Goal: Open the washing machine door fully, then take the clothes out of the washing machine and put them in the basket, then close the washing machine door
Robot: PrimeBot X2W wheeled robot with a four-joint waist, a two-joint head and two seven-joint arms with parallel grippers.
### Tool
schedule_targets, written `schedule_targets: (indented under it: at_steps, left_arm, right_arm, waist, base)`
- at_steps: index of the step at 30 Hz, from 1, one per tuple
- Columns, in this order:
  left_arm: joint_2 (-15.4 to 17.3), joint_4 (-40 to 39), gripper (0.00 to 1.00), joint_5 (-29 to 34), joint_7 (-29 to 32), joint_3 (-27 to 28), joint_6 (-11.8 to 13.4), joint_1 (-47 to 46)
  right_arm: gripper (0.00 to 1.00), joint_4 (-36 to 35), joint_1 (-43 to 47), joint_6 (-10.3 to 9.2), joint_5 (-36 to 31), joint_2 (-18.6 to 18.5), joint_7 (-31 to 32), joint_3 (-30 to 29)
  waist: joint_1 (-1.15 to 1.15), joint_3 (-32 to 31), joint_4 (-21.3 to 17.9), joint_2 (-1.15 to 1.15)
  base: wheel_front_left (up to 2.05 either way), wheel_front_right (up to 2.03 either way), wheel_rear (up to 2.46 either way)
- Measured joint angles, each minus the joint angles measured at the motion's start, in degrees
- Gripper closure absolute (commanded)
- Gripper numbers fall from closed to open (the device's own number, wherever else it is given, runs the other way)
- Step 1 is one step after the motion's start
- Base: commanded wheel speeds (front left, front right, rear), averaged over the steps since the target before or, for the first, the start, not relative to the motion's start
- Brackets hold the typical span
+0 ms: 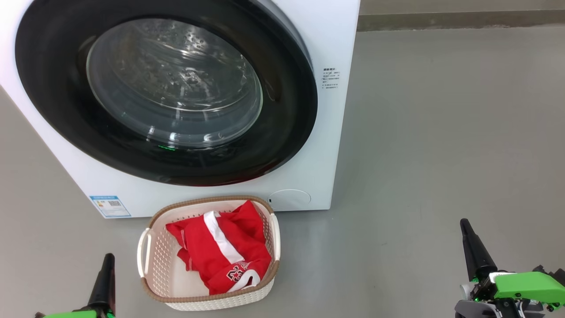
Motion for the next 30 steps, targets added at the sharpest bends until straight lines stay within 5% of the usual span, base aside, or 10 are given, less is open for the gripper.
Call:
schedule_targets:
  at_steps: [30]
  left_arm:
    - [-0.41,-0.16,1.0,-1.51,0.54,0.56,0.0,-0.68]
  right_arm:
    - [1.0,-0.24,0.01,-0.01,1.44,0.19,0.33,-0.34]
  waist:
    - [0.0,-0.1,0.02,0.0]
  base:
    - [0.0,0.0,0.0]
